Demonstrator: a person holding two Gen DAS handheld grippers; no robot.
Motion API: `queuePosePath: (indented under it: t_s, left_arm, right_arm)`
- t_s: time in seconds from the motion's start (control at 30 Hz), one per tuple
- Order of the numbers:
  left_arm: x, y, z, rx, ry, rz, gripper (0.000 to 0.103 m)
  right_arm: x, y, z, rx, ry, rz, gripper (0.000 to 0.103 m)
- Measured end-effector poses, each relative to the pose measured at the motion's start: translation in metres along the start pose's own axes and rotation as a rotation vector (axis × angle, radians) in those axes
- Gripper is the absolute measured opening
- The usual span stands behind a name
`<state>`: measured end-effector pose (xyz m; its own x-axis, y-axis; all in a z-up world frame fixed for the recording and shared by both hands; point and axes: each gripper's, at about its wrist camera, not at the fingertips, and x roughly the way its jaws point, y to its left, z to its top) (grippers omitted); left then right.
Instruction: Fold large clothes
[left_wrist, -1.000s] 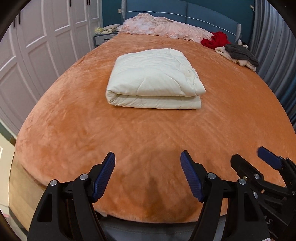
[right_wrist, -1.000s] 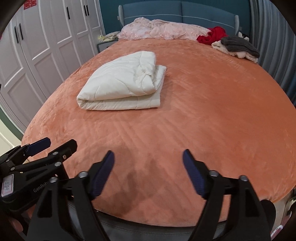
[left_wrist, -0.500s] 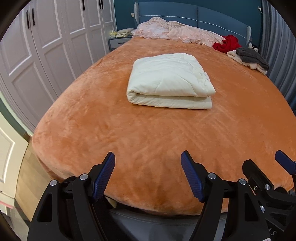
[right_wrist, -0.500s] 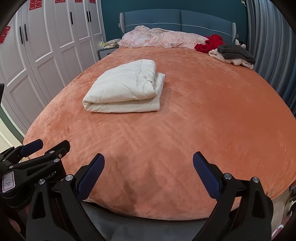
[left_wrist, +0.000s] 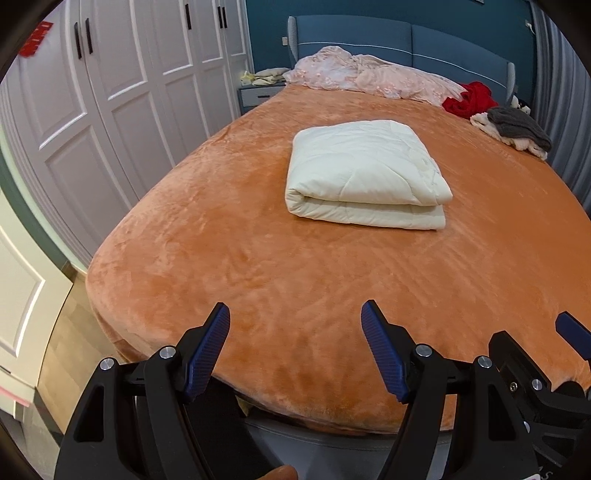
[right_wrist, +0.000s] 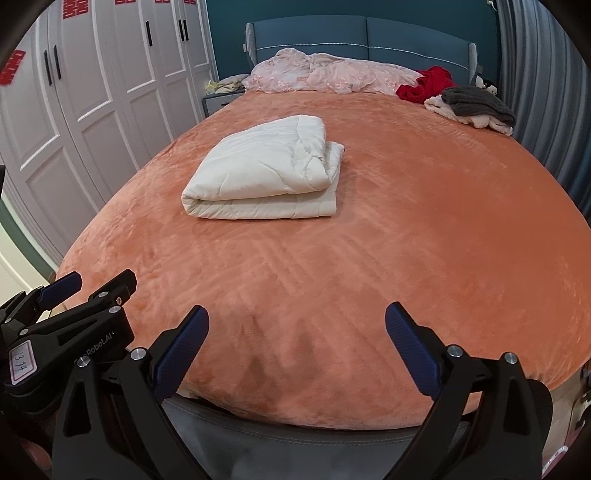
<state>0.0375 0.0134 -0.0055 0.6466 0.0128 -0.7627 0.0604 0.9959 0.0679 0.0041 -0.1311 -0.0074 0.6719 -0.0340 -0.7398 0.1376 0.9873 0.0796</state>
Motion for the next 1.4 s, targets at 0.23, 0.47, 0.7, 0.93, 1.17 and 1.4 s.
queuePosePath:
  t_s: [0.23,0.47,0.7,0.93,1.17,1.4]
  left_arm:
    - [0.000,0.000,0.001,0.006,-0.013,0.013,0.071]
    - [-0.004,-0.003,0.003,0.013,-0.037,0.022,0.071]
    - [-0.003,-0.004,0.005,0.015,-0.045,0.023,0.071]
    - [-0.003,-0.008,0.006,0.020,-0.052,0.027,0.071]
    - [-0.003,-0.009,0.007,0.024,-0.054,0.025,0.071]
    - [-0.003,-0.010,0.008,0.023,-0.057,0.023,0.071]
  right_arm:
    - [0.000,0.000,0.000,0.005,0.005,0.004,0.094]
    - [-0.002,0.000,0.000,0.018,-0.002,0.002,0.094]
    - [-0.004,-0.001,0.001,0.020,-0.006,-0.005,0.094]
    - [-0.004,-0.002,0.002,0.021,-0.006,-0.005,0.094]
    - [-0.004,-0.003,0.002,0.021,-0.008,-0.008,0.094]
    - [-0.003,-0.004,0.004,0.024,-0.006,-0.008,0.094]
